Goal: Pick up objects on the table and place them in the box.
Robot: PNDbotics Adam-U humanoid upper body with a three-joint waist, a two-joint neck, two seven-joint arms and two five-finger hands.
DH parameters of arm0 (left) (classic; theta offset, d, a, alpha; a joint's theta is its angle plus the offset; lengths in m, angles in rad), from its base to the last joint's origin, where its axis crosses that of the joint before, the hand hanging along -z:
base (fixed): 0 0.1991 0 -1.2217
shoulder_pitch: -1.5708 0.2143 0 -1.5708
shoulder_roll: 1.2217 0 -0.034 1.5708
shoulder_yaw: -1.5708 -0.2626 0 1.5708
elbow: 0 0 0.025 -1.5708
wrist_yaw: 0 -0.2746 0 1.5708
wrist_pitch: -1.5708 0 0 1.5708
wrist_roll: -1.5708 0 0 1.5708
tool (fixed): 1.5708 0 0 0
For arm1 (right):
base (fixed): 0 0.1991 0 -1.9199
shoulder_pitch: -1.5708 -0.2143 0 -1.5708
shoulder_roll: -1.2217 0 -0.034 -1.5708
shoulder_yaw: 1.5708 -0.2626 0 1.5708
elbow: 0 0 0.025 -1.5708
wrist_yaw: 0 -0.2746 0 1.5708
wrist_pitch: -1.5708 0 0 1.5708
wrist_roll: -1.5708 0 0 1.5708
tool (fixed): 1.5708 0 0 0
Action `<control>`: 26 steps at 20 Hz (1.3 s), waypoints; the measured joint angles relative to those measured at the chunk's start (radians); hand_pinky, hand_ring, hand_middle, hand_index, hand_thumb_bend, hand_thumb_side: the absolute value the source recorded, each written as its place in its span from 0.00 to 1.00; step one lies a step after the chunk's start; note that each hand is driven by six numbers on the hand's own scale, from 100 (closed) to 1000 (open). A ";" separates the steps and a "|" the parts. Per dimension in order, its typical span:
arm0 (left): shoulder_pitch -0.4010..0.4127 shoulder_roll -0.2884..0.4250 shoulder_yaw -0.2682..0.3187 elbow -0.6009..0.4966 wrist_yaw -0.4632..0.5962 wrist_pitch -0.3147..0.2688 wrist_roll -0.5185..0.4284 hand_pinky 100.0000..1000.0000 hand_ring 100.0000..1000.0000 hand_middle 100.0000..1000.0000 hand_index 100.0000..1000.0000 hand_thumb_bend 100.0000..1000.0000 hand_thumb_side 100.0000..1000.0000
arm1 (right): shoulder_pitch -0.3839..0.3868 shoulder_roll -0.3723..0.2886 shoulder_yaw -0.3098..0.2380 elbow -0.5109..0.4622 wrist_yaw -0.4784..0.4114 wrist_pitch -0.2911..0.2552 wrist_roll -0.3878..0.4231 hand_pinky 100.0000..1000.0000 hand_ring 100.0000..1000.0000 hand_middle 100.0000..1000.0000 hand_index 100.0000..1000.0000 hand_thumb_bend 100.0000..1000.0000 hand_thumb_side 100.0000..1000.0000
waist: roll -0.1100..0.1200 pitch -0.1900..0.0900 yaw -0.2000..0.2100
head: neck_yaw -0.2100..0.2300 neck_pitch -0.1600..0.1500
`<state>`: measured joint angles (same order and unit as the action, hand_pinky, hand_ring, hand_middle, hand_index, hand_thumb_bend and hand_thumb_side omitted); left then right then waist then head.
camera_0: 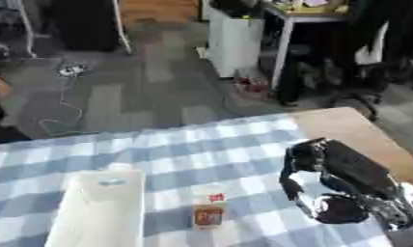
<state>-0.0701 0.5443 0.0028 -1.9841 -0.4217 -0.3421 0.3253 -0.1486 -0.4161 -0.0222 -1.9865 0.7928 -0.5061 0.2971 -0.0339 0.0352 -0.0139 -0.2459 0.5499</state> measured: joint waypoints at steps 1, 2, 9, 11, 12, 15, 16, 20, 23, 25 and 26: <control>0.000 0.000 0.000 0.000 0.000 0.000 0.000 0.33 0.39 0.60 0.73 0.03 0.90 | 0.000 0.000 0.000 0.000 0.000 0.000 0.000 0.30 0.39 0.40 0.51 0.00 1.00 | 0.000 0.000 0.000 | 0.000 0.000; 0.000 0.000 0.000 0.000 0.000 0.000 0.000 0.33 0.39 0.60 0.74 0.03 0.90 | 0.000 0.000 0.000 0.000 0.000 0.000 0.000 0.30 0.39 0.40 0.51 0.00 1.00 | 0.000 0.000 -0.001 | 0.000 0.000; 0.000 0.000 0.000 0.000 0.000 0.000 0.000 0.33 0.39 0.60 0.74 0.03 0.90 | 0.000 0.000 0.000 0.000 0.000 0.000 0.000 0.30 0.39 0.40 0.51 0.00 1.00 | 0.000 0.000 -0.002 | 0.000 0.005; 0.000 0.000 0.000 0.000 0.000 0.000 0.000 0.33 0.39 0.60 0.74 0.03 0.90 | 0.000 0.000 0.000 0.000 0.000 0.000 0.000 0.30 0.39 0.40 0.51 0.00 1.00 | 0.000 0.000 -0.002 | 0.000 0.007; 0.000 0.000 0.000 0.000 0.000 0.000 0.000 0.33 0.39 0.60 0.74 0.03 0.90 | 0.000 0.000 0.000 0.000 0.000 0.000 0.000 0.30 0.39 0.40 0.51 0.00 1.00 | 0.000 0.000 -0.002 | 0.000 0.007; 0.000 0.000 0.000 0.000 0.000 0.000 0.000 0.33 0.39 0.60 0.74 0.03 0.90 | 0.000 0.000 0.000 0.000 0.000 0.000 0.000 0.30 0.39 0.40 0.51 0.00 1.00 | 0.000 0.000 -0.002 | 0.000 0.007; 0.000 0.000 0.000 0.000 0.000 0.000 0.000 0.33 0.39 0.60 0.74 0.03 0.90 | 0.000 0.000 0.000 0.000 0.000 0.000 0.000 0.30 0.39 0.40 0.51 0.00 1.00 | 0.000 0.000 -0.002 | 0.000 0.007; 0.000 0.000 0.000 0.000 0.000 0.000 0.000 0.33 0.39 0.60 0.74 0.03 0.90 | 0.000 0.000 0.001 0.000 -0.002 0.002 -0.002 0.30 0.39 0.42 0.57 0.00 1.00 | 0.000 0.000 -0.001 | 0.000 0.008; 0.000 0.001 0.000 0.000 0.000 0.000 0.000 0.33 0.39 0.60 0.74 0.03 0.90 | 0.012 0.000 0.004 0.000 -0.017 0.024 -0.010 0.34 0.41 0.49 0.70 0.00 1.00 | 0.000 0.000 0.004 | 0.000 0.012; 0.000 0.001 0.000 0.000 0.000 0.000 -0.001 0.33 0.39 0.60 0.74 0.03 0.90 | 0.023 -0.001 0.009 0.000 -0.037 0.049 -0.022 0.36 0.42 0.51 0.75 0.00 1.00 | 0.000 -0.003 0.010 | 0.005 0.033; 0.000 0.001 0.000 0.000 0.000 0.000 -0.001 0.33 0.39 0.60 0.74 0.03 0.90 | 0.031 -0.005 0.012 0.000 -0.051 0.064 -0.034 0.37 0.42 0.52 0.77 0.00 1.00 | -0.001 -0.005 0.013 | 0.015 0.049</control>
<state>-0.0701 0.5452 0.0029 -1.9841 -0.4213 -0.3419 0.3246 -0.1171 -0.4208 -0.0102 -1.9865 0.7415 -0.4419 0.2633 -0.0350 0.0303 -0.0005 -0.2309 0.5993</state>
